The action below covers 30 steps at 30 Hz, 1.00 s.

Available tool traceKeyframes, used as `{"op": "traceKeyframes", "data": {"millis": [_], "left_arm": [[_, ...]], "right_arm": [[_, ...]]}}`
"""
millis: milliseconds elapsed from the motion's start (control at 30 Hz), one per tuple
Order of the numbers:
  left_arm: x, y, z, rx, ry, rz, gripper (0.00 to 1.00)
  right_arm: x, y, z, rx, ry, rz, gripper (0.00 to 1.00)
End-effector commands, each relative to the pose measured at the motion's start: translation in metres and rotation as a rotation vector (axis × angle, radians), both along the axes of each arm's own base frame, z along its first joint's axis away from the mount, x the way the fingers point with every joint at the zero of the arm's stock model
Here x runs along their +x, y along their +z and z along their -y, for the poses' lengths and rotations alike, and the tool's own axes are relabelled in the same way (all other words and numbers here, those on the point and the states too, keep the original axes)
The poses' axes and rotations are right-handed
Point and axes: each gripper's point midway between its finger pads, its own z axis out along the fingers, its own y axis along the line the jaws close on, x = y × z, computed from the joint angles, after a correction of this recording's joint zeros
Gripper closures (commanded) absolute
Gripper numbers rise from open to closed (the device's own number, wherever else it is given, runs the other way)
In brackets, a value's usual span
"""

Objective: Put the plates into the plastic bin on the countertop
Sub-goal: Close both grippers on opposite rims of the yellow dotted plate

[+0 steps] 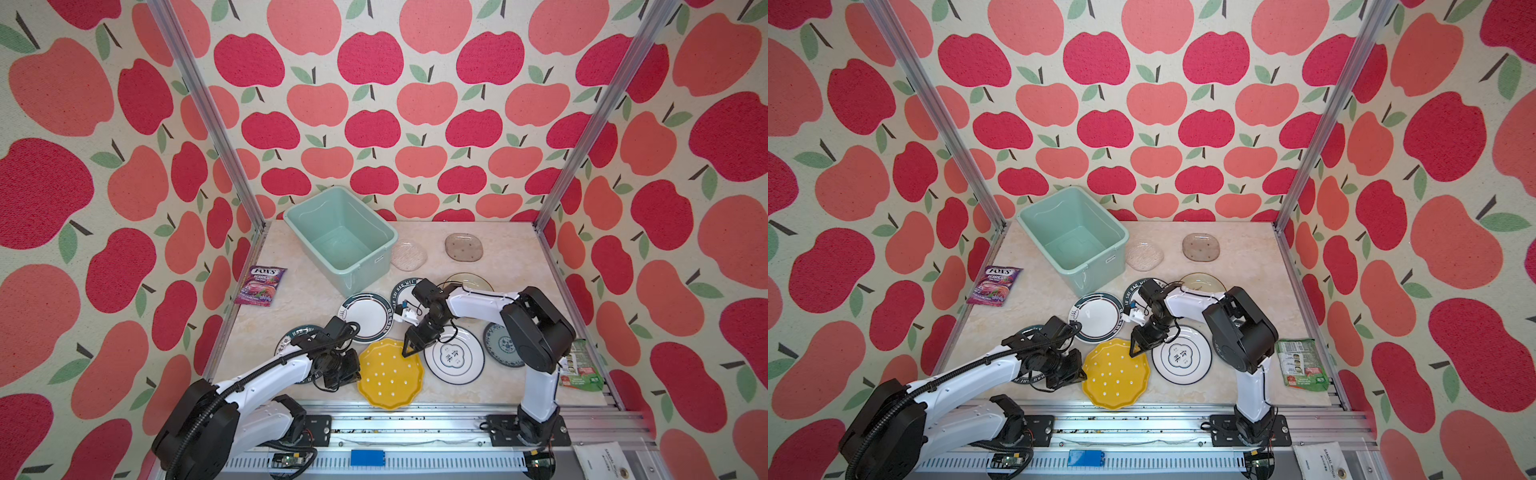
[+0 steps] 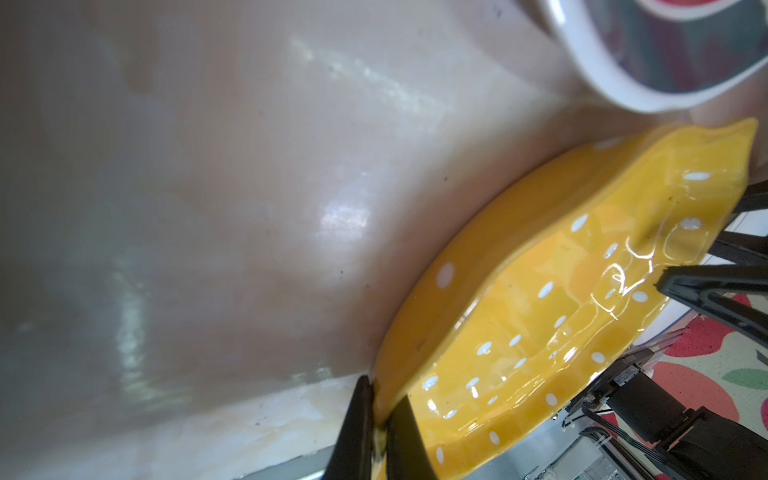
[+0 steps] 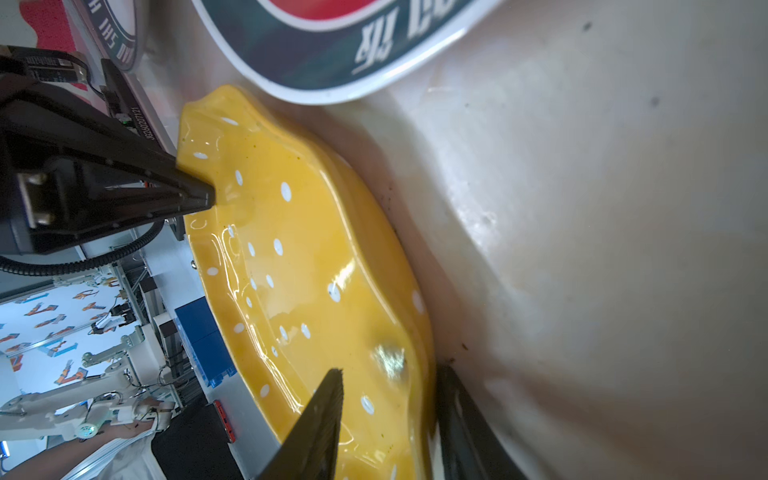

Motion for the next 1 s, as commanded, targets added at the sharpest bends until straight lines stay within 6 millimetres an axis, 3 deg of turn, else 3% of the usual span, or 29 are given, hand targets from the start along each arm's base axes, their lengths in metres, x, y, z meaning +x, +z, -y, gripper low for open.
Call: {"op": "traceKeyframes", "data": {"millis": [0,467,967], "left_arm": [[-0.002,-0.016,-0.002,0.020,-0.006,0.000,1.00],[0.005,-0.020,-0.008,0.039,0.039,0.031,1.00],[0.026,-0.008,-0.008,0.023,0.047,0.115,1.00]], "right_arm": [[-0.012,0.010,-0.020,0.090,0.032,-0.082,0.60],[-0.009,0.043,-0.029,0.167,0.012,-0.129,0.68],[-0.008,0.073,-0.030,0.230,-0.008,-0.187,0.62]]}}
